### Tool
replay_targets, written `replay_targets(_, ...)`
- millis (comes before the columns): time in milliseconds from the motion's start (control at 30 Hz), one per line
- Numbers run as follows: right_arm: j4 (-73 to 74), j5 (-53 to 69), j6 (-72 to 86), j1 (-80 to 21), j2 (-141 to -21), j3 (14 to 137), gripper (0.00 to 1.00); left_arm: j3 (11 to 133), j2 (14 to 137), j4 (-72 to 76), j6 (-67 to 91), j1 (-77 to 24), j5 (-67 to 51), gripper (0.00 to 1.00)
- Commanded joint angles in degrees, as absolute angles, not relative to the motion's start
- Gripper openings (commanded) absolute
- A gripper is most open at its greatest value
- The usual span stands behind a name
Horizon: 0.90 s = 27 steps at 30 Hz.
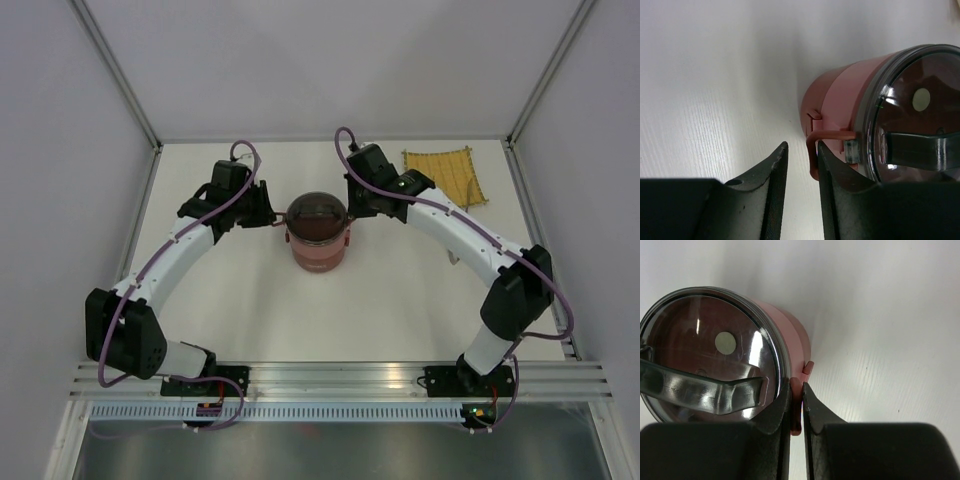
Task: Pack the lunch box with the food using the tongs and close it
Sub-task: Close the fastener on the packing box.
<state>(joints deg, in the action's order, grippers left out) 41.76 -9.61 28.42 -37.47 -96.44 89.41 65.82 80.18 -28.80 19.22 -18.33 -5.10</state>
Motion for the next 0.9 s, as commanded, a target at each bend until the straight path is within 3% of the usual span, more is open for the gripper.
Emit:
replay_targets(0, 43.24, -10.82, 18.21, -35.78, -100.8, 92.35, 0.01, 65.48, 79.1, -30.15, 15.12, -16.7, -3.42, 0.35)
replay_targets(300, 42.27, -9.41, 5.45, -31.74, -109.85, 104.73, 0.01, 62.77, 77.79, -29.36, 17.75, -18.1, -10.28, 0.27)
replay_targets(467, 46.93, -5.98, 2.55, -30.5, -117.33, 115.37, 0.0, 59.51, 74.97, -29.18, 23.28, -21.62, -5.2, 0.2)
replay_targets(600, 50.44, -6.68, 6.14, -30.41, -119.35, 118.65, 0.0, 58.45, 75.32, -28.39, 27.06, -22.41, 2.87, 0.13)
replay_targets(867, 58.44, -8.61, 13.79, -30.41, -117.6, 119.35, 0.01, 59.68, 74.71, -26.45, 28.04, -22.41, 4.65, 0.05)
